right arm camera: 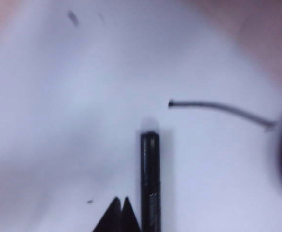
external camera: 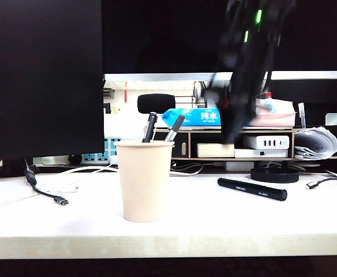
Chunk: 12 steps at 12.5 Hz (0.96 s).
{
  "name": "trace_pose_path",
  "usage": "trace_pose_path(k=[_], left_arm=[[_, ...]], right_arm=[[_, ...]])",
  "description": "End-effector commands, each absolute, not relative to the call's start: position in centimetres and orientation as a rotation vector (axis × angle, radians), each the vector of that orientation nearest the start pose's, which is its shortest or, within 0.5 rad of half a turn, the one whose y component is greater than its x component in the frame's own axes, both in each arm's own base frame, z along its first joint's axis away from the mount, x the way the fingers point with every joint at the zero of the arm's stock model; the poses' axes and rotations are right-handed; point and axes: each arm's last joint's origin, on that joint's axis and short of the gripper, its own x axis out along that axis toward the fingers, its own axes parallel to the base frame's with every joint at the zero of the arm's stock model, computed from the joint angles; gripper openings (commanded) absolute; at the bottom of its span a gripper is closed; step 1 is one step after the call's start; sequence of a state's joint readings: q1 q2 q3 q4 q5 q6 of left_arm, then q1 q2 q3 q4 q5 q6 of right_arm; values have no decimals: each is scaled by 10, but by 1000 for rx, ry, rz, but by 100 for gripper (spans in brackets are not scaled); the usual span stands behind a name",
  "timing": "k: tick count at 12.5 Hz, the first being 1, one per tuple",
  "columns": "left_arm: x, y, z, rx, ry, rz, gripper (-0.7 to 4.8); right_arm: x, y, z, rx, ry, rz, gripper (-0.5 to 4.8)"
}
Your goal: Pick up the marker from the paper cup and put it on the table.
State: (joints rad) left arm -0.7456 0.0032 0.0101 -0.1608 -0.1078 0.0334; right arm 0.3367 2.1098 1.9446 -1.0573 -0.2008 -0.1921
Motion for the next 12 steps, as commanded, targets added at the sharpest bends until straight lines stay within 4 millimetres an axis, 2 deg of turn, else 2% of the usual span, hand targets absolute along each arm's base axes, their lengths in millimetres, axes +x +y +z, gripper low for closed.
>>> trace_pose_path(k=[1,5,7,10,12], left_arm=[[72,-63,150,106,144,-639,-4],[72,-63,150,107,144,-639,-4],[72,-63,150,107,144,-639,-4],[72,-63,150,107,144,-639,-4],[72,-63,150,107,144,-639,-4]], right_arm=[[395,144,307,-278,1085,573,-8],[337,124,390,-262,906,574,-9],[309,114,421,-255,820,570,-8],[264,98,443,-244,804,566,-8],[241,90,441,-228,762,558,-8]])
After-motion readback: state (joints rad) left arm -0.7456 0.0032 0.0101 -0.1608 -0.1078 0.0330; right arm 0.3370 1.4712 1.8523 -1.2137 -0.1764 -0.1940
